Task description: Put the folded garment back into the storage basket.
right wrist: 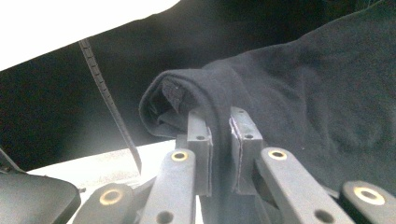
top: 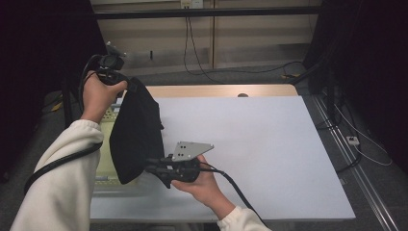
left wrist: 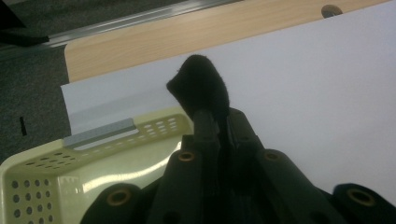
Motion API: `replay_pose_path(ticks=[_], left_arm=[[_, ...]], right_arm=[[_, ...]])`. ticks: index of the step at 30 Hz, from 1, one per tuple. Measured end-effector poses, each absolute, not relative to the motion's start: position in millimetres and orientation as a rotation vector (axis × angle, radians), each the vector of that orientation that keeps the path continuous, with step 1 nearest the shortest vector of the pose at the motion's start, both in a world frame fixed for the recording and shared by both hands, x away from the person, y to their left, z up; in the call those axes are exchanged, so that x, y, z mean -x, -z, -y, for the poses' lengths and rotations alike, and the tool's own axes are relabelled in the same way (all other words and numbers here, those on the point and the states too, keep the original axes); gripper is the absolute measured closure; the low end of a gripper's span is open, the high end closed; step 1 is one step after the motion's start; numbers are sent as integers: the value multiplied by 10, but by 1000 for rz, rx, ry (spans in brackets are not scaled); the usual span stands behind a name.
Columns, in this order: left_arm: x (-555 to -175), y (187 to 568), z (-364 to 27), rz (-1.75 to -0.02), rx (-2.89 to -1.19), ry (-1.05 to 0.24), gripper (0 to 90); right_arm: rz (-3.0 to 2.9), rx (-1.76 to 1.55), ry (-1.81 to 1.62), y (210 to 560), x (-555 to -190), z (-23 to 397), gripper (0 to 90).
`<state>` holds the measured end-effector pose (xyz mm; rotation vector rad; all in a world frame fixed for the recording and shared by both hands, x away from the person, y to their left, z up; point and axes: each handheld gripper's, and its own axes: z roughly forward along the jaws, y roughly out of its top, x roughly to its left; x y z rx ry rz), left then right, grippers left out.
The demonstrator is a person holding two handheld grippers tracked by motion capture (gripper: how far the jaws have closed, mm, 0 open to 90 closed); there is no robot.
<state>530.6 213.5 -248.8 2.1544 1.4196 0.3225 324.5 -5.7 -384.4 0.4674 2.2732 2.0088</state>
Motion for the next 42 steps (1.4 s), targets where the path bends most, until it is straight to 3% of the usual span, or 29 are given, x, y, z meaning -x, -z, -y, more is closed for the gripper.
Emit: replay_pose_path(ticks=[42], left_arm=[[-5288, 2288, -2421, -1437, -2120, -341, 849]], right_arm=[[-2241, -437, -2045, 3778, -3327, -294, 814]])
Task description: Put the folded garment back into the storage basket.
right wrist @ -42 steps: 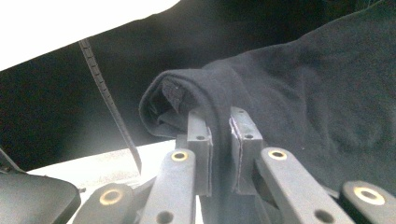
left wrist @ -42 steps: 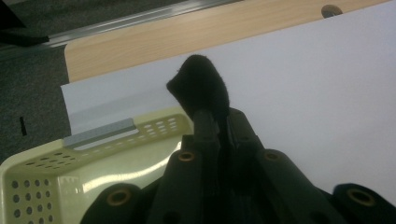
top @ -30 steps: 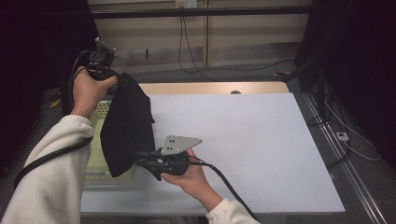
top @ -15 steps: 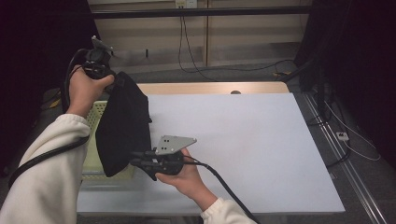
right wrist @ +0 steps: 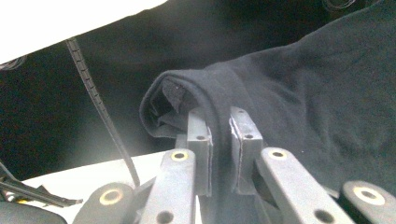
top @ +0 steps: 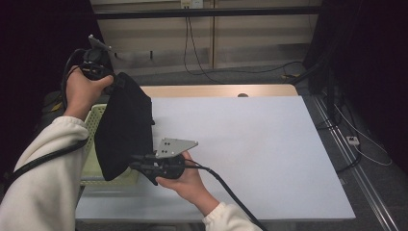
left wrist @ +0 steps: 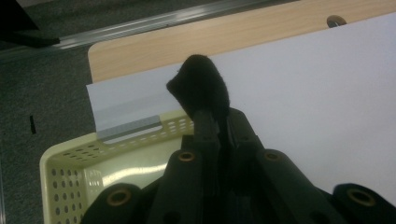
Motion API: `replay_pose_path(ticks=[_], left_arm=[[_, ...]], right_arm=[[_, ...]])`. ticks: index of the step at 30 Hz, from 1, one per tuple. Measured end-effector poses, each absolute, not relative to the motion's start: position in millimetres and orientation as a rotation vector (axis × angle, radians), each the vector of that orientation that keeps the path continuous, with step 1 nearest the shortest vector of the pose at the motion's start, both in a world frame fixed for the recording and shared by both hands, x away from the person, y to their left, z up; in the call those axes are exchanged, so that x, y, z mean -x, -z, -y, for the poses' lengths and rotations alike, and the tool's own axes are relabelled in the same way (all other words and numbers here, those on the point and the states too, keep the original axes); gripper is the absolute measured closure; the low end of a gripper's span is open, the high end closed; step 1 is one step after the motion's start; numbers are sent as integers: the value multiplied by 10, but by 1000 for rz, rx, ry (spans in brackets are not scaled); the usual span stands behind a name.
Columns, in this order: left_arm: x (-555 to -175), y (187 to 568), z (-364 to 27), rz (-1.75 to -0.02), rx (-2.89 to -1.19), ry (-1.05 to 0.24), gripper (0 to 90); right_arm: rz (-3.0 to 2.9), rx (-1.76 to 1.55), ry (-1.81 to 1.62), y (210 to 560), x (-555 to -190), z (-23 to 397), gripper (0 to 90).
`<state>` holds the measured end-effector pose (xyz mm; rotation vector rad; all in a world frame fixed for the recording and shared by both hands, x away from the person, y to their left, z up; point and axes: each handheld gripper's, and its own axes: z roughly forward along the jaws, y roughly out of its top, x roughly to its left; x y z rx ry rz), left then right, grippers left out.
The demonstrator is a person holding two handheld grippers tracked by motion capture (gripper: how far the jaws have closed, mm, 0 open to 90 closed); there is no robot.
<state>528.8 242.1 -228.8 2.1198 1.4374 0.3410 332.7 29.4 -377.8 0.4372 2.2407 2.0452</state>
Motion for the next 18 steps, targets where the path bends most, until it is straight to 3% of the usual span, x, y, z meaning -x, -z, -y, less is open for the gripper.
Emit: replay_pose_path(ticks=[18], left_arm=[[-5275, 2237, -2541, -1446, -2118, -358, 848]], right_arm=[[-2256, -417, -2049, 3764, -3358, -458, 815]])
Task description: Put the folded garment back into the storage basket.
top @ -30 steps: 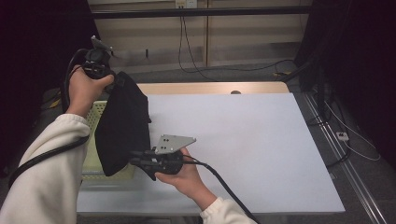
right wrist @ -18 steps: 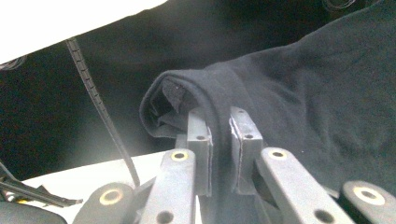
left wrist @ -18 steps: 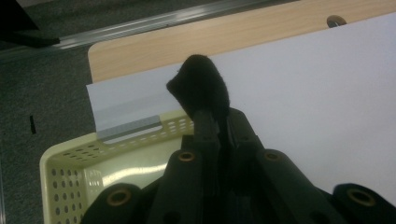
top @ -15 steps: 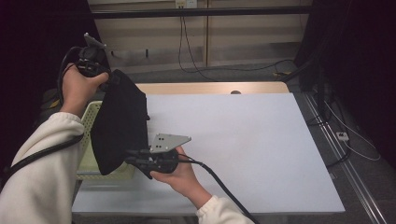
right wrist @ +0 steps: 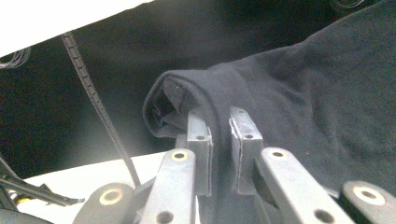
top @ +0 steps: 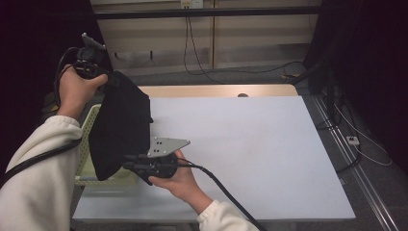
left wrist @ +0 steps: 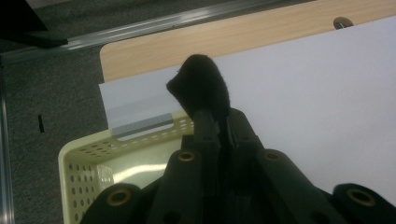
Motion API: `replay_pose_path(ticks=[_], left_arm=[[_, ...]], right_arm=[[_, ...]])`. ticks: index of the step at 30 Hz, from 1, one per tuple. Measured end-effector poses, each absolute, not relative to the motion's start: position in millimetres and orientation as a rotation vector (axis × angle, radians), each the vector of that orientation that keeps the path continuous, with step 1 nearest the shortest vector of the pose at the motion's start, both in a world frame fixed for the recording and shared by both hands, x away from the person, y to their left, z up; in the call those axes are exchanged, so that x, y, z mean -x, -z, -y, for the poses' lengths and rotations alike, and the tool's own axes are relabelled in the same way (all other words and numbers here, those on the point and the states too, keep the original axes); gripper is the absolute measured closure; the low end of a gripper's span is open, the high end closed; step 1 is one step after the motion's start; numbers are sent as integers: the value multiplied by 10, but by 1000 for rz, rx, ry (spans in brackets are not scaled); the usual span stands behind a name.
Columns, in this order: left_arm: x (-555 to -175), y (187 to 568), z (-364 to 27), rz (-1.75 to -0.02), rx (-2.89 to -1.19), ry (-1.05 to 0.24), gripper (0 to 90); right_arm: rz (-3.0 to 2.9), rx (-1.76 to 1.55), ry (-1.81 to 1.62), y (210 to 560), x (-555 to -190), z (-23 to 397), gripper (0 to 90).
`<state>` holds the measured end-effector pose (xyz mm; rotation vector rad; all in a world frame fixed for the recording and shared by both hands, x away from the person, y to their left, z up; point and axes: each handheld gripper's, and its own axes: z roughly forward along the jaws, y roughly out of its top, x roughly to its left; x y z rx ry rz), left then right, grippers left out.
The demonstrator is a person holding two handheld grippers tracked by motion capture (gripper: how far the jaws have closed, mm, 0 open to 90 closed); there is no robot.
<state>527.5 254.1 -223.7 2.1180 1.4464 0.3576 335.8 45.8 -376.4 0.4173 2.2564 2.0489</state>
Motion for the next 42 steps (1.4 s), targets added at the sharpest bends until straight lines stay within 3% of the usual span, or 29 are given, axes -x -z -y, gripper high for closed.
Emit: replay_pose_path(ticks=[42], left_arm=[[-5280, 2214, -2791, -1467, -2117, -386, 848]], right_arm=[[-2287, -450, -2070, 3825, -3414, -744, 813]])
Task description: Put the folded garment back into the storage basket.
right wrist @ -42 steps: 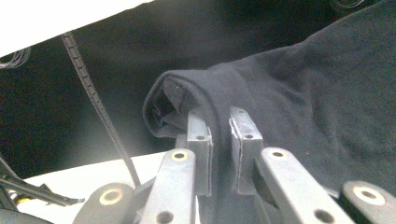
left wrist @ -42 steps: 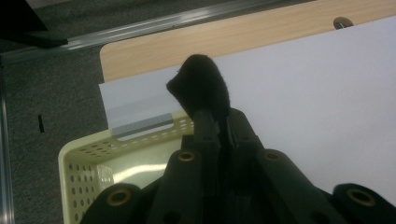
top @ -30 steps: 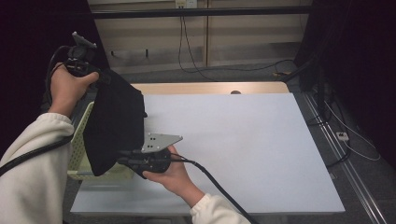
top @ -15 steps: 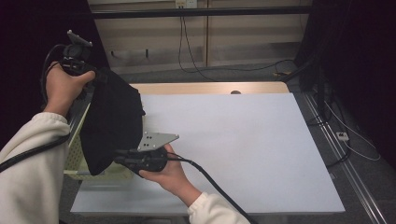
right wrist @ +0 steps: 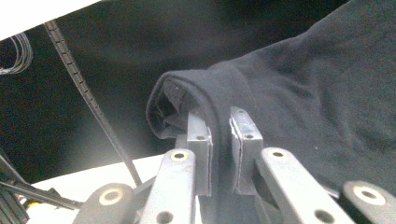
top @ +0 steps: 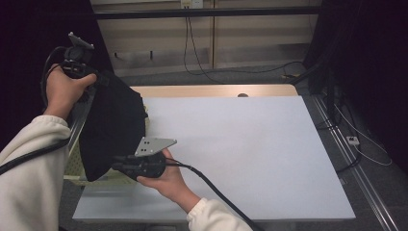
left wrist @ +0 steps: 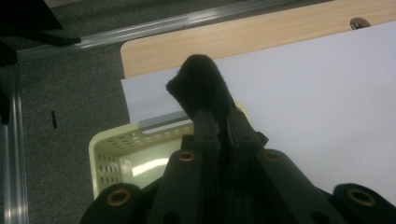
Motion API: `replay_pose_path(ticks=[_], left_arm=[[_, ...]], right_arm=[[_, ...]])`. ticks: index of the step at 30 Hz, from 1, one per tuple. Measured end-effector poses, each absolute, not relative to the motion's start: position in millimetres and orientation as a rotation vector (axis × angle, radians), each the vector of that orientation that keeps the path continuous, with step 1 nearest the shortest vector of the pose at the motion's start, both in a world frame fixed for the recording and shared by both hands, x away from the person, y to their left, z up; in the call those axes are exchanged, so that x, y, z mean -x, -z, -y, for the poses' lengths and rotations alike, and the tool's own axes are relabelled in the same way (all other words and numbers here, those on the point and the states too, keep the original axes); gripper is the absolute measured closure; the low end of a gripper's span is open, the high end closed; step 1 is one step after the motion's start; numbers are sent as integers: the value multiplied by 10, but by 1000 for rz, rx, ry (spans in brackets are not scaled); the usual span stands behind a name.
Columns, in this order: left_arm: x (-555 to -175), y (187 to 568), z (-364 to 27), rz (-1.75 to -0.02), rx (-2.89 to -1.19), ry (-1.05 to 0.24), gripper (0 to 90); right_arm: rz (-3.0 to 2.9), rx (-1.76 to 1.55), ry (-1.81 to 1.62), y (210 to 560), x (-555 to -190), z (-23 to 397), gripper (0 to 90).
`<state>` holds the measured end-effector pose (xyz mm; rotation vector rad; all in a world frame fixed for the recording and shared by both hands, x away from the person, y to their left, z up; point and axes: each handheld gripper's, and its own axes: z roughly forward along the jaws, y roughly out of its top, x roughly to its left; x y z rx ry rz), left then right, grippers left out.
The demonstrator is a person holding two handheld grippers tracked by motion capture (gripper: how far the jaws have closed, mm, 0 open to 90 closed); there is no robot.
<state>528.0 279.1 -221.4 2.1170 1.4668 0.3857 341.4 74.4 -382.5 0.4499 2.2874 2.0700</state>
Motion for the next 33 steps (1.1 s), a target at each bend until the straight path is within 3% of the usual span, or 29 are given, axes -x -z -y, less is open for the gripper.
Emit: replay_pose_path(ticks=[33], left_arm=[[-5297, 2312, -2895, -1485, -2111, -368, 848]], right_arm=[[-2305, -465, -2062, 3848, -3451, -875, 813]])
